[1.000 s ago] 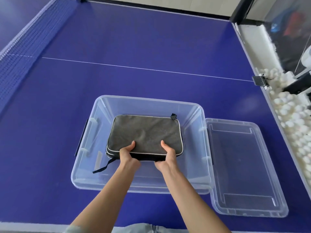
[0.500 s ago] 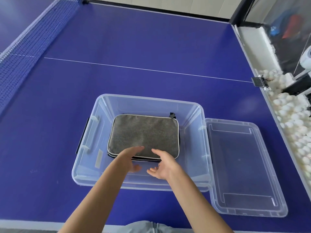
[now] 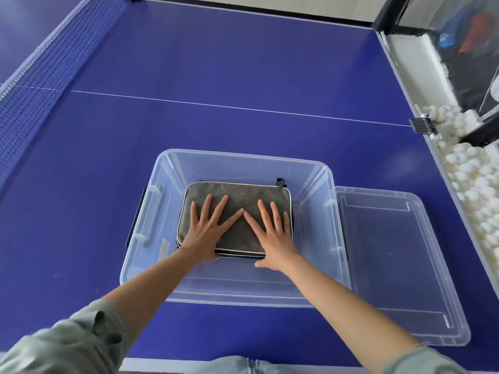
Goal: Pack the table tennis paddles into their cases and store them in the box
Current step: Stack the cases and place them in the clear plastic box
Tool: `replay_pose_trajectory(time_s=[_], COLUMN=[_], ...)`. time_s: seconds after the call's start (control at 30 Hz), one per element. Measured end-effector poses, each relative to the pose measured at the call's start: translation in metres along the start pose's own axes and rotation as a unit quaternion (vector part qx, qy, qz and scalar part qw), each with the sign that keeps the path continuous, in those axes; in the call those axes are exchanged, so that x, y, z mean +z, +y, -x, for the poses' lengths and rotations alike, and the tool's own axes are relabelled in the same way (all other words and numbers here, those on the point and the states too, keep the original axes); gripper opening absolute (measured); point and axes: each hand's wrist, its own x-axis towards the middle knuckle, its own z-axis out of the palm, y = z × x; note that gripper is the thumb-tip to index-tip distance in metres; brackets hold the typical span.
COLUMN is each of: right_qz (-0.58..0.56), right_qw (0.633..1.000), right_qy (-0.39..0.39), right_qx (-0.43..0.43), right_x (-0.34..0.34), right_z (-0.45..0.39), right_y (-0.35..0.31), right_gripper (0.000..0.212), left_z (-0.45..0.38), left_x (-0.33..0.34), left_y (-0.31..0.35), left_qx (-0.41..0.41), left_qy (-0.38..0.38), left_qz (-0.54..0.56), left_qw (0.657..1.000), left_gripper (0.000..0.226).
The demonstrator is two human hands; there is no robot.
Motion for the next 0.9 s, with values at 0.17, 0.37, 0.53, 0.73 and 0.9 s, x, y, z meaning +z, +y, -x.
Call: replay_pose_trajectory(time_s=[0.17,0.37,0.53,0.73,0.9], right_qz=[-0.007,-0.19,-0.11,-0.066,-0.094], right_qw=[0.998,0.982,0.991,0.993,0.991], right_qy=[0.054,0.0,0.036,0.008,0.063], right_qx=[0.012,0.009,0.067,0.093,0.073], right_x=[0.008,0.0,0.01,0.005,-0.033], right_z=[-0.004,-0.009,-0.012,-0.014,-0.002], right_y=[0.003,0.007,0.009,0.005,0.008], right_gripper=[0.126,0.1,0.068,0.066,0.059], left_z=[0.0,-0.008,-0.004,-0.014,-0.009], left_x=[0.004,-0.005,0.006,-0.002,-0.031], left_y=[0.001,-0.017,-0.022,-0.023,-0.003], left_qx=[-0.017,-0.011,-0.059,-0.059,-0.079], left_qy=[0.027,-0.007,0.025,0.004,0.046], left_qz=[0.0,0.153,0.108,0.077,0.121], left_qw=[1.0,0.988,0.992,0.995,0.988], left_gripper=[0.125,0.111,0.081,0.073,0.054])
